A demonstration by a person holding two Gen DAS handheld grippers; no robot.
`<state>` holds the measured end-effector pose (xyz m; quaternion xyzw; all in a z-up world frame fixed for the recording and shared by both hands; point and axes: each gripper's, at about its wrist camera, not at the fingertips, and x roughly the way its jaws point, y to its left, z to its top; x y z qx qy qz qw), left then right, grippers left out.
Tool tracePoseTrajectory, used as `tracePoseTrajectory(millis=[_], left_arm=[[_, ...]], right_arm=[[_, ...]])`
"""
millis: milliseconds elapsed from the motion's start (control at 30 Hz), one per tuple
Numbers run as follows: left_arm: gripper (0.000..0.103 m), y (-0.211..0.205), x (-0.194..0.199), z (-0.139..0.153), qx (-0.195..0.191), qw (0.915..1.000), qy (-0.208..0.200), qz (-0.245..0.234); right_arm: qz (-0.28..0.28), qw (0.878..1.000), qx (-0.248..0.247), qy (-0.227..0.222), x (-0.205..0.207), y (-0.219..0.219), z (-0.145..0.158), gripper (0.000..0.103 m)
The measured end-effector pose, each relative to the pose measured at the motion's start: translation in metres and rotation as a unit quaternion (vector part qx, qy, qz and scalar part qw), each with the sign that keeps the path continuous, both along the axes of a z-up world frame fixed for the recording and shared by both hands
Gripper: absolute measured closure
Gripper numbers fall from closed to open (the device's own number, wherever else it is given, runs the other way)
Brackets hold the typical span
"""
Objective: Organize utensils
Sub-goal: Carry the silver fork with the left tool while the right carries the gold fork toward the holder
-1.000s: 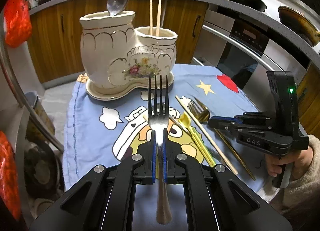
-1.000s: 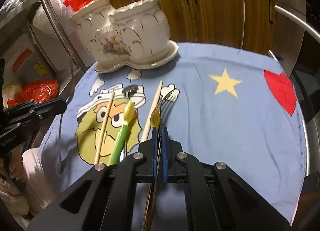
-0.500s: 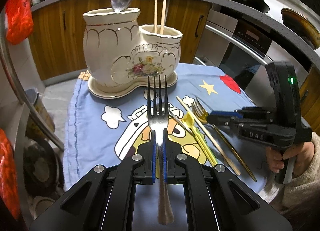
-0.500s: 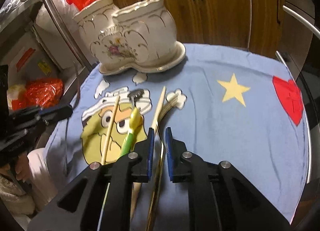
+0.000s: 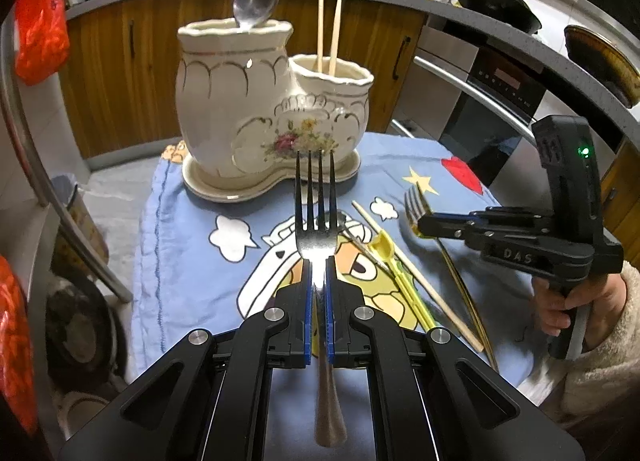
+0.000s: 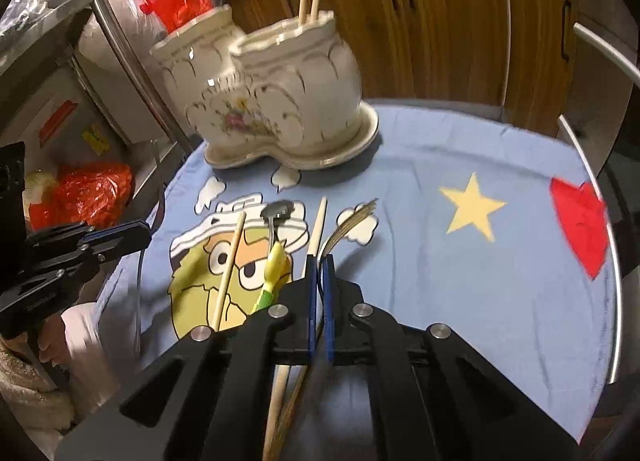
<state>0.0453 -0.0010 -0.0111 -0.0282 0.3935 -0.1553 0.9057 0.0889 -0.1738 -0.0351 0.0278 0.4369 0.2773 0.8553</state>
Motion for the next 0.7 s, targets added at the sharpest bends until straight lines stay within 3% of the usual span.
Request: tracePoseTrajectory(millis=[267, 367, 567, 700], left_arm=[[0.103, 0.01, -0.005, 0.031, -0.009, 0.9988, -0.047, 0.001], [0.103, 0.01, -0.002, 0.039, 0.008, 0.9979, -0.064, 0.003], [0.102, 0.002, 0.015, 0.009, 0.017, 0.9998, 0.0, -0.011], [0.076, -0.014, 0.03, -0.017, 0.033, 0.9982, 0.038, -0.032]], right_arm=[[-0.002, 0.995, 0.002, -0.101, -0.015, -0.002, 0.054, 0.1], [-0.005, 0.992, 0.001, -0.127, -0.015, 0.0, 0.068, 0.1], [-0.01, 0.993, 0.007, -0.12, -0.009, -0.005, 0.067, 0.1], [-0.009, 0.993, 0.012, -0.115, -0.01, -0.004, 0.065, 0.1]])
